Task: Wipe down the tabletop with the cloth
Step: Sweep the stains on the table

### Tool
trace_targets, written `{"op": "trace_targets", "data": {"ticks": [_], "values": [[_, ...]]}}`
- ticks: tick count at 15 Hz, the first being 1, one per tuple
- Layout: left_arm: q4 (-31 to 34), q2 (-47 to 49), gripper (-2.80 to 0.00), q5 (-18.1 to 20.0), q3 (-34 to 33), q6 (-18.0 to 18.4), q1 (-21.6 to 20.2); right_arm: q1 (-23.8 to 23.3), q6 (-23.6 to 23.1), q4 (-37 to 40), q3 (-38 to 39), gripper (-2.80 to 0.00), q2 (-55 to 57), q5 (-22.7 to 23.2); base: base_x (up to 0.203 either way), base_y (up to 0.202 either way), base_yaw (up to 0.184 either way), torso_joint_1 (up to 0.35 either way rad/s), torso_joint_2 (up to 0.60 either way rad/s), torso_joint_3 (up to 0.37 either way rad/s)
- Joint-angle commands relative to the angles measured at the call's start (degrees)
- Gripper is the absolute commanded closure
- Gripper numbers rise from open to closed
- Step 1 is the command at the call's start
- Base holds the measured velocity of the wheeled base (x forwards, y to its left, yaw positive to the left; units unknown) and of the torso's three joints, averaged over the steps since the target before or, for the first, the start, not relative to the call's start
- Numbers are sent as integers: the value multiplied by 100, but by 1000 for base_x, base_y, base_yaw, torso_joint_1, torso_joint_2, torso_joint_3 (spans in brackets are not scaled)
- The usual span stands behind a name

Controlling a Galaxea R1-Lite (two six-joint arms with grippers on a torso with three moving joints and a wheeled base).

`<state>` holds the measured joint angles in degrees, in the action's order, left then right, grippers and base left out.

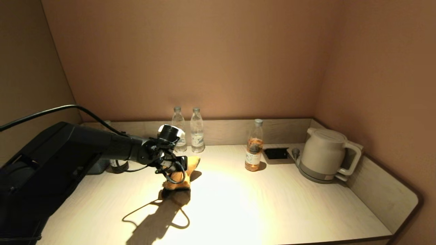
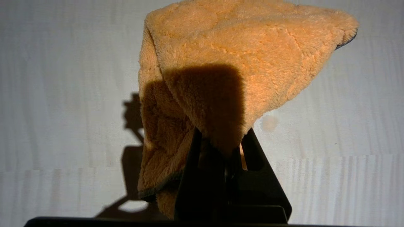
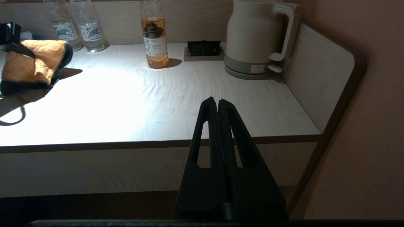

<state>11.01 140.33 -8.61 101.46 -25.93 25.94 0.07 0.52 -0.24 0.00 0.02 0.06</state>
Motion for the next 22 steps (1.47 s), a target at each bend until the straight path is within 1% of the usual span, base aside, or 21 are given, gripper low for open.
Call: {"op": "trace_targets", "data": {"ticks": [1, 2, 6, 8, 11, 13, 14, 17, 19, 22], "values": [[66, 367, 0, -135, 315, -2, 18, 1, 0, -2, 0, 0, -2, 3, 0, 0, 0, 0, 0, 0], [88, 488, 0, -205, 471, 6, 23, 1, 0, -2, 0, 0, -2, 3, 0, 0, 0, 0, 0, 0], [135, 542, 0, -217, 516, 67, 85, 1, 0, -2, 0, 0, -2, 3, 0, 0, 0, 0, 0, 0], [501, 503, 0, -208, 495, 313, 398, 1, 0, -2, 0, 0, -2, 3, 0, 0, 0, 0, 0, 0], [668, 441, 0, -202, 448, 361, 497, 1, 0, -2, 0, 0, -2, 3, 0, 0, 0, 0, 0, 0], [1003, 301, 0, -180, 246, 405, 989, 1, 0, -2, 0, 0, -2, 3, 0, 0, 0, 0, 0, 0], [1043, 285, 0, -176, 226, 413, 1010, 1, 0, -2, 0, 0, -2, 3, 0, 0, 0, 0, 0, 0], [1056, 10, 0, -151, -178, 405, 1378, 1, 0, -2, 0, 0, -2, 3, 0, 0, 0, 0, 0, 0], [1040, -201, 0, -156, -472, 411, 1469, 1, 0, -2, 0, 0, -2, 3, 0, 0, 0, 0, 0, 0], [1003, -517, 0, -186, -969, 415, 1481, 1, 0, -2, 0, 0, -2, 3, 0, 0, 0, 0, 0, 0]]}}
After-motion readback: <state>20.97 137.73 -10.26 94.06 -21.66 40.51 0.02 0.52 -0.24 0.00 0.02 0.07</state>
